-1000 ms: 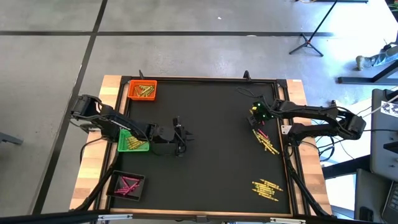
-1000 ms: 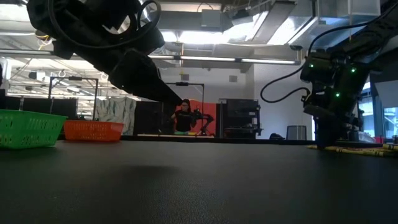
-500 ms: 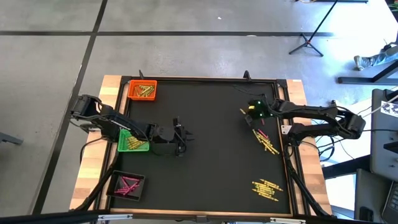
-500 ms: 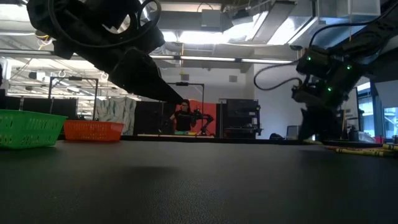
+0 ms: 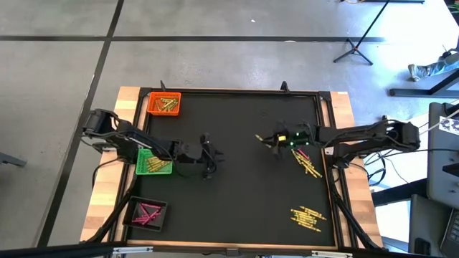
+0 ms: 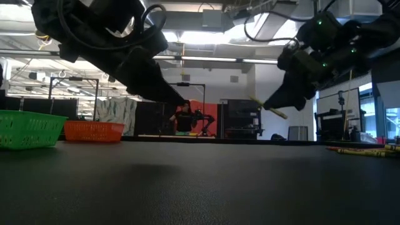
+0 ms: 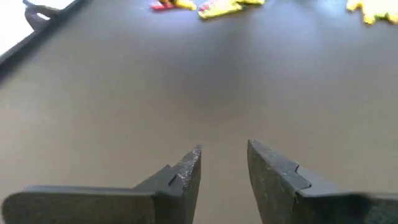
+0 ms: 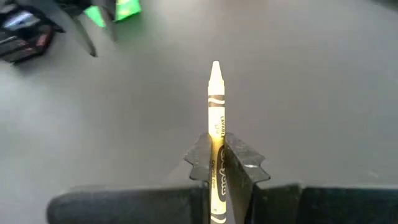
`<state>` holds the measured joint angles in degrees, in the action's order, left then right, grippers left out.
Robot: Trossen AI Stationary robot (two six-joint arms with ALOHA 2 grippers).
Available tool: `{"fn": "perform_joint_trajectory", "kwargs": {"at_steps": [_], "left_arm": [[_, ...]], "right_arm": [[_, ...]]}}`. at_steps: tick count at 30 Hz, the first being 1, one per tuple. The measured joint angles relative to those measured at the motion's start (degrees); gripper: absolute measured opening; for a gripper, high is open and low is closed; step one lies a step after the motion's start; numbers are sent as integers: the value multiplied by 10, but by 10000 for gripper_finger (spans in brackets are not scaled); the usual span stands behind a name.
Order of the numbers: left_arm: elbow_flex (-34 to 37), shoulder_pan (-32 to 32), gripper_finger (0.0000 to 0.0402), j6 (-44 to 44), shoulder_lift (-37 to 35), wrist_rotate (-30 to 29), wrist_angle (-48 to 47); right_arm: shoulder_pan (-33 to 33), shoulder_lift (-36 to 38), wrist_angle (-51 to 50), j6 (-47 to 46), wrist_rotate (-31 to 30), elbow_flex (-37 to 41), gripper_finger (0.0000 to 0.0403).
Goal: Sort crayons
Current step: Put the yellow crayon into the green bin
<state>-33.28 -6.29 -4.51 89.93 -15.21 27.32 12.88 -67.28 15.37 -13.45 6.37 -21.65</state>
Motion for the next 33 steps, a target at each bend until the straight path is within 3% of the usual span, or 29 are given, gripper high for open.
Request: {"fn": "perform_joint_trajectory", "kwargs": {"at_steps": [3, 8, 19, 27, 33], "left_arm": [[0, 4, 135, -14, 8, 30, 14], [-3, 4, 167, -28, 29, 27, 36], [-3, -2, 171, -24, 47, 25, 106], [-3, -4, 171, -28, 47, 27, 139], [-2, -5, 171, -30, 47, 26, 139]], "right_arm": [[-35, -31, 60, 3, -20, 0, 23], [-78, -102, 177, 30, -27, 0, 23], [-133, -263, 477, 114, -36, -7, 23], [-161, -324, 492, 154, -17, -45, 23], [-172, -330, 493, 171, -7, -53, 23]]}}
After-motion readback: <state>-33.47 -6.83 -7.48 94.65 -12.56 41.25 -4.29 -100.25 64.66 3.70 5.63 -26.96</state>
